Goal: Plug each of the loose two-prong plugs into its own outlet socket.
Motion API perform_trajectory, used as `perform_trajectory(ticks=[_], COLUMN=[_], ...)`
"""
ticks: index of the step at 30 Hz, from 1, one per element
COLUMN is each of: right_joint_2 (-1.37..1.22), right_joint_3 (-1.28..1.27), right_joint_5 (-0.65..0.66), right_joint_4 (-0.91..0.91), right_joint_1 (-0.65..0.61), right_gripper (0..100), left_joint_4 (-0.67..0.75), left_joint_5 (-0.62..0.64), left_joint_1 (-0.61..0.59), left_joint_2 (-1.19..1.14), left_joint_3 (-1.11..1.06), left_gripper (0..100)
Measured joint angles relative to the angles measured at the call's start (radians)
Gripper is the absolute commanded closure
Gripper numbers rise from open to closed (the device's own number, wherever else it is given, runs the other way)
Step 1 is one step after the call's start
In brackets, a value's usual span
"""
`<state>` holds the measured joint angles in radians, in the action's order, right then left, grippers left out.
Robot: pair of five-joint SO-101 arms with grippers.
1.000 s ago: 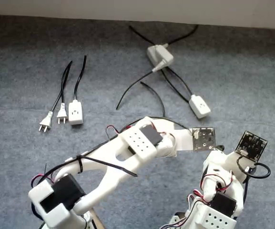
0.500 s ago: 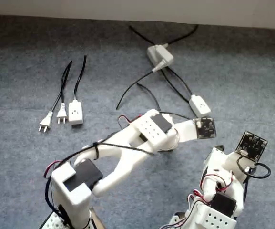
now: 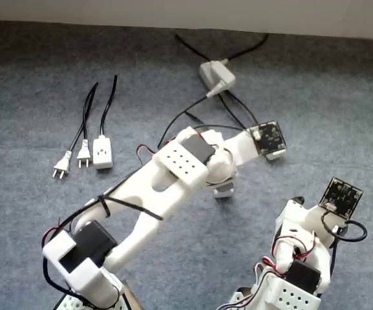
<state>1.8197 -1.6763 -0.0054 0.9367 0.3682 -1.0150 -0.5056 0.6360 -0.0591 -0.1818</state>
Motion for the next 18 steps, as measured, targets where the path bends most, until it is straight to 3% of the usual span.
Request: perform_trajectory(ticks=[10,18], right_joint_2=[0.000,0.000], right_joint_3=[0.000,0.000], right_joint_5=[0.038,0.118], right_joint_4=[0.000,0.049], right_joint_1=[0.000,-0.064], right_gripper=[63.0,63.0], left_joint_4=[-0.132,-0.255], left_joint_5=[0.035,0.081], left_joint_1=[-0.051,-0.210], left_joint_2=[0.107,0.256], left_joint_3=[0.167,0.285], left_gripper=[77,77])
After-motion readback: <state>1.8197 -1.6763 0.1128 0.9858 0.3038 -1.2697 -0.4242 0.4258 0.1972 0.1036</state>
